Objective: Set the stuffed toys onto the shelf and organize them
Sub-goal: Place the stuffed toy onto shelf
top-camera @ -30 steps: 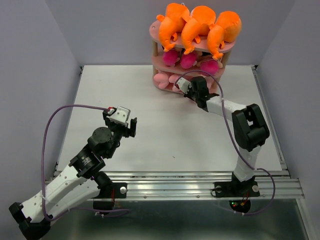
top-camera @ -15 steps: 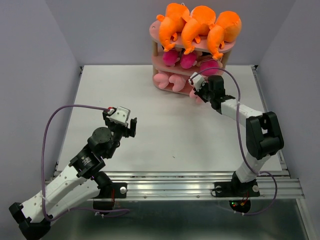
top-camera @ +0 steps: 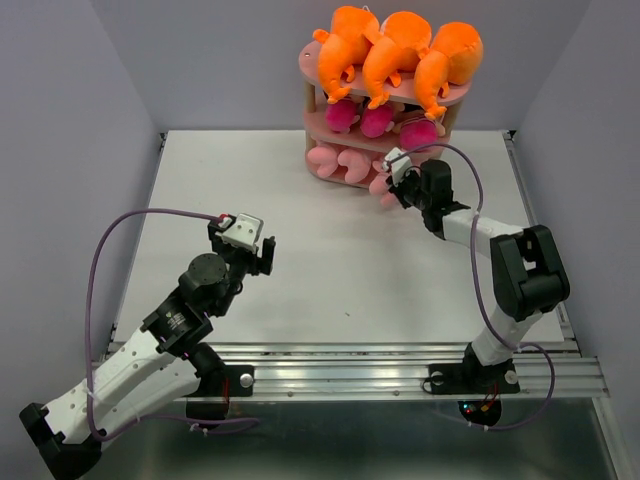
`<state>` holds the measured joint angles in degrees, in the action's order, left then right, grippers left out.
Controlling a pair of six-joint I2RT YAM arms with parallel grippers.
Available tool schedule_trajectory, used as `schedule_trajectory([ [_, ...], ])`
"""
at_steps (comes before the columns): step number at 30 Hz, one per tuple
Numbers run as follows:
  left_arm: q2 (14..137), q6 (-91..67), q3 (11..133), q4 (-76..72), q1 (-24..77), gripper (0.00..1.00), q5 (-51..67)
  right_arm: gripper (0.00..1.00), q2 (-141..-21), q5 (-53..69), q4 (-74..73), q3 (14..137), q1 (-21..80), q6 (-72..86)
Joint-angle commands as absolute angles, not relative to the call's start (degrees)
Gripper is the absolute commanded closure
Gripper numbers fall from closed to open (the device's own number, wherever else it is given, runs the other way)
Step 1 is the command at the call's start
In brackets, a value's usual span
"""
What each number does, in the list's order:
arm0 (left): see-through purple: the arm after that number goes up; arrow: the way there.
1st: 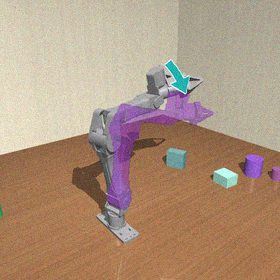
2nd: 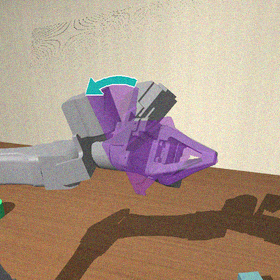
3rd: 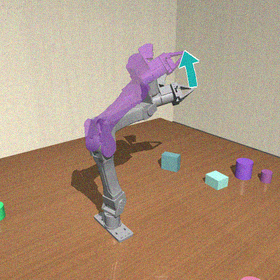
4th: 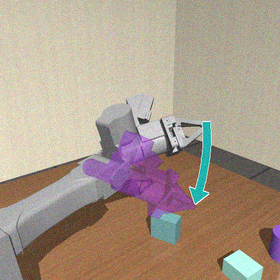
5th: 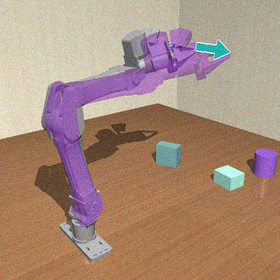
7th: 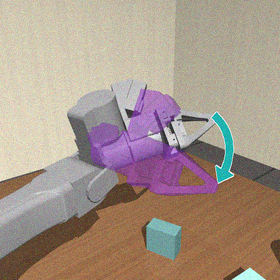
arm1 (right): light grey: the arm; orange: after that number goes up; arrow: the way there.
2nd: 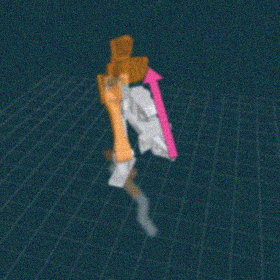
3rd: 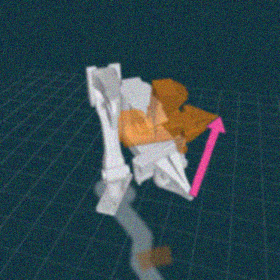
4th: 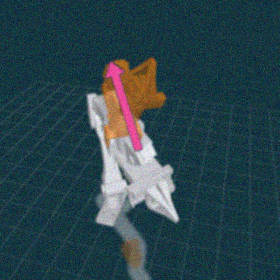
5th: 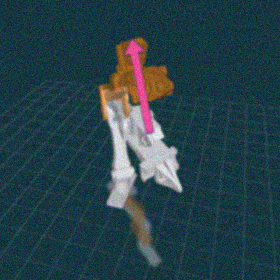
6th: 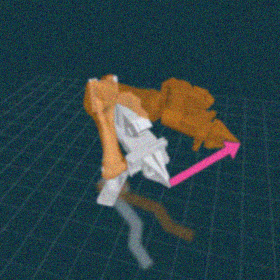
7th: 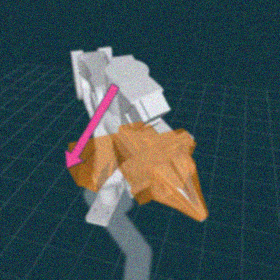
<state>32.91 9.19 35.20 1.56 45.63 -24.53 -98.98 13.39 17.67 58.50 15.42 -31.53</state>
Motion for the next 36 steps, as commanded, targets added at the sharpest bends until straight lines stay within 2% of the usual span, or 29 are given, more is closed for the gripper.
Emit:
schedule_trajectory([
  [1,32.69,10.02,34.72,-1.32,45.44,0.17,-25.66,0.99,-97.73,14.77,29.78,57.48,15.12,-27.51],
  [28,35.07,10.11,34.45,-1.41,45.09,0.17,-25.40,0.99,-107.14,13.62,52.64,55.81,14.59,-24.17],
  [36,35.07,10.11,34.45,-1.49,45.09,0.17,-25.05,0.89,-109.60,11.69,53.53,56.43,14.59,-26.36],
])
